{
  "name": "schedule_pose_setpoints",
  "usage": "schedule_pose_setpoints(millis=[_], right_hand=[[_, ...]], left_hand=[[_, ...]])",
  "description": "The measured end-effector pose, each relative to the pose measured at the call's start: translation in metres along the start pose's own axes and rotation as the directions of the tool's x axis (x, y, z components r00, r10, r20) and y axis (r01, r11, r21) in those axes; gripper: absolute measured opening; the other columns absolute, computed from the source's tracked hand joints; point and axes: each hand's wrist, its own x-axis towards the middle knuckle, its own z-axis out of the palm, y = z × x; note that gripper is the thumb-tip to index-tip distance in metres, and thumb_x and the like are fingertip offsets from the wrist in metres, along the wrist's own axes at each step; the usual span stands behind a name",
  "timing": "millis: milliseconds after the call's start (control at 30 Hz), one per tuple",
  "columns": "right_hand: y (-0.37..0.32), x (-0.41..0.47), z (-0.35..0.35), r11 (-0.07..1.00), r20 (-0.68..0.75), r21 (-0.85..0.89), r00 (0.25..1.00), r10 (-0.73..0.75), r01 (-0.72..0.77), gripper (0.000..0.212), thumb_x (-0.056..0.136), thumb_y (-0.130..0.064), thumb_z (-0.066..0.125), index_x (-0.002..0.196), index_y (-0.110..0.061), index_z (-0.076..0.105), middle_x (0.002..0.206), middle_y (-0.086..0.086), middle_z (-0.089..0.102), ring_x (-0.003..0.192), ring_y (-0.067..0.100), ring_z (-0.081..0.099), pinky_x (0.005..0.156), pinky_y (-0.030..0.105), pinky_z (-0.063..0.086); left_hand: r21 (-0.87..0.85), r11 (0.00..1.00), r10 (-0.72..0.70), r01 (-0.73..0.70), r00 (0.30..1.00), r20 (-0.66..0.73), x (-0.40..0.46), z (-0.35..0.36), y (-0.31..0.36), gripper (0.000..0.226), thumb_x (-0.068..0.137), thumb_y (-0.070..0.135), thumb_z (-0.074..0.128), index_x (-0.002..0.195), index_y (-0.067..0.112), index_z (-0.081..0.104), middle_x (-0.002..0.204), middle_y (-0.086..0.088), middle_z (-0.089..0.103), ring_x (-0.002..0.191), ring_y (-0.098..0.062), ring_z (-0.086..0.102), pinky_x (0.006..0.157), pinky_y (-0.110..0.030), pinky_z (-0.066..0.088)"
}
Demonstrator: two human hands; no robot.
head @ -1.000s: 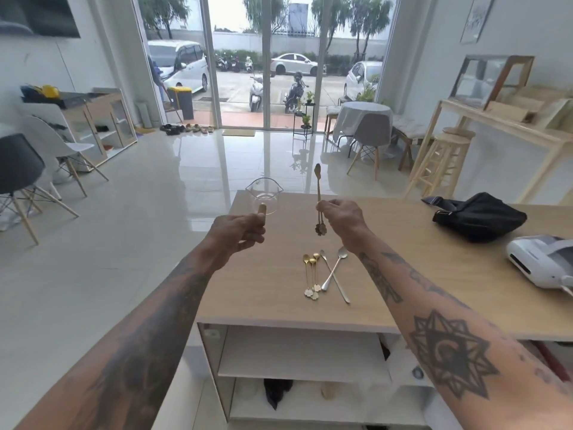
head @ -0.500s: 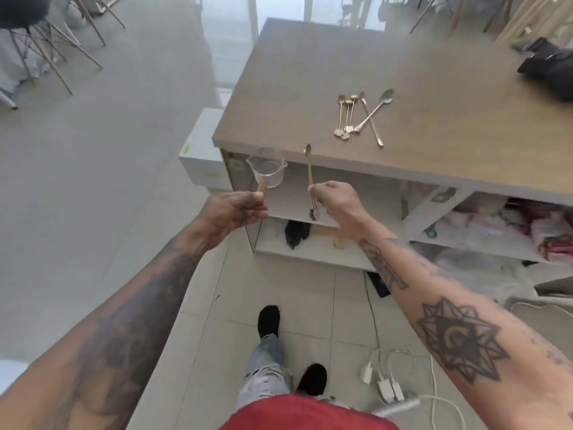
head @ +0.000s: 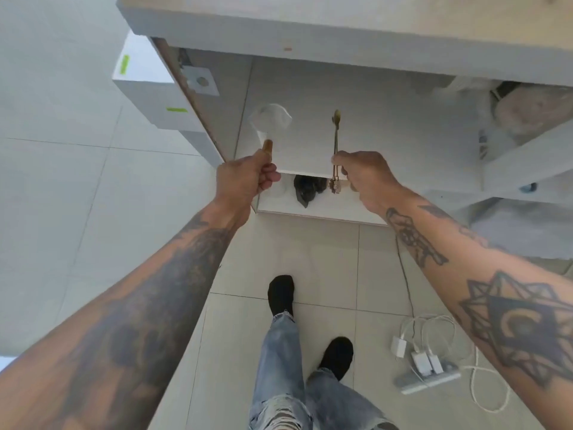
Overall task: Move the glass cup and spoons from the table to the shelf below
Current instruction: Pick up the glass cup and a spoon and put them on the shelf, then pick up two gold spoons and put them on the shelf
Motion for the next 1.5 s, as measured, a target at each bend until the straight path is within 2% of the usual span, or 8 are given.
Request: schedule_pose_setpoints(millis=[267, 400, 567, 667, 967, 1100, 1233, 1500], right_hand=[[-0.006, 0.124, 0.071, 0.990, -0.144, -0.124, 0.988, 0.053, -0.071, 0.031, 0.081, -0.027, 0.064, 0.058, -0.013, 0.050, 0.058, -0.003, 0.051, 0.051, 0.012, 0.047, 0.045, 0.022, 0.033], [-0.012, 0.157, 0.096, 0.975, -0.246, -0.220, 0.969, -0.015, -0.041, 0.029, 0.079, -0.030, 0.065, 0.059, -0.014, 0.051, 0.056, -0.004, 0.050, 0.062, 0.017, 0.057, 0.060, 0.027, 0.052], [-0.025, 0.162, 0.105, 0.953, -0.266, -0.299, 0.963, -0.040, -0.043, 0.036, 0.083, -0.025, 0.063, 0.053, -0.012, 0.049, 0.026, -0.006, 0.042, 0.025, 0.007, 0.047, 0.027, 0.014, 0.029], [-0.024, 0.141, 0.093, 0.939, -0.218, -0.340, 0.976, -0.022, -0.055, 0.035, 0.084, -0.026, 0.057, 0.052, -0.014, 0.057, 0.037, -0.006, 0.049, 0.041, 0.010, 0.052, 0.028, 0.018, 0.028], [-0.026, -0.008, -0.026, 0.945, -0.111, -0.325, 0.991, -0.073, 0.033, 0.039, 0.085, -0.021, 0.054, 0.051, -0.010, 0.039, 0.050, 0.009, 0.036, 0.050, 0.023, 0.035, 0.054, 0.035, 0.027], [-0.056, -0.083, -0.081, 0.966, -0.063, -0.249, 0.993, -0.095, 0.077, 0.022, 0.085, -0.030, 0.063, 0.080, -0.013, 0.076, 0.088, 0.003, 0.075, 0.091, 0.019, 0.069, 0.079, 0.030, 0.052], [-0.103, -0.133, -0.126, 0.954, -0.132, -0.175, 0.955, -0.267, 0.243, 0.015, 0.078, -0.034, 0.069, 0.066, -0.025, 0.071, 0.066, -0.016, 0.070, 0.068, -0.003, 0.064, 0.062, 0.009, 0.051], [-0.207, -0.120, -0.170, 0.934, -0.302, -0.187, 0.887, -0.350, 0.305, 0.017, 0.080, -0.027, 0.068, 0.070, -0.015, 0.076, 0.074, 0.008, 0.076, 0.066, 0.013, 0.061, 0.064, 0.027, 0.045]], left_hand=[[0.020, 0.996, -0.090, 0.092, 0.993, -0.077, 0.133, 0.023, -0.018, 0.029, 0.093, 0.024, 0.068, 0.068, 0.010, 0.061, 0.062, -0.001, 0.060, 0.057, -0.014, 0.060, 0.049, -0.017, 0.049], [0.089, 0.994, -0.061, 0.061, 0.998, -0.006, 0.165, 0.017, -0.024, 0.030, 0.096, 0.036, 0.060, 0.073, 0.017, 0.061, 0.071, 0.003, 0.063, 0.064, -0.009, 0.060, 0.075, -0.026, 0.051], [0.054, 0.997, -0.061, 0.059, 0.998, 0.033, 0.180, 0.012, -0.026, 0.030, 0.090, 0.048, 0.064, 0.080, 0.020, 0.068, 0.074, 0.008, 0.072, 0.070, -0.007, 0.067, 0.077, -0.025, 0.055], [0.028, 0.995, -0.097, 0.097, 0.995, 0.012, 0.170, 0.009, -0.027, 0.034, 0.085, 0.054, 0.068, 0.084, 0.019, 0.067, 0.084, 0.003, 0.070, 0.076, -0.011, 0.067, 0.081, -0.028, 0.055], [0.374, 0.902, -0.263, 0.217, 0.962, 0.076, 0.032, -0.008, 0.033, 0.023, 0.083, -0.008, 0.065, 0.062, 0.000, 0.070, 0.059, -0.014, 0.067, 0.058, -0.026, 0.057, 0.053, -0.027, 0.039], [0.619, 0.785, -0.275, 0.010, 0.902, 0.334, -0.041, 0.015, 0.107, 0.013, 0.083, 0.004, 0.070, 0.074, -0.001, 0.077, 0.068, -0.014, 0.072, 0.058, -0.024, 0.064, 0.050, -0.022, 0.042], [0.604, 0.766, -0.155, -0.221, 0.848, 0.507, -0.092, 0.039, 0.195, 0.017, 0.092, 0.015, 0.069, 0.079, 0.005, 0.073, 0.072, -0.012, 0.071, 0.054, -0.015, 0.063, 0.050, -0.020, 0.043], [0.632, 0.625, 0.252, -0.457, 0.885, 0.392, -0.092, 0.104, 0.288, 0.015, 0.086, 0.013, 0.064, 0.088, 0.008, 0.078, 0.075, -0.007, 0.073, 0.062, -0.015, 0.065, 0.054, -0.019, 0.047]])
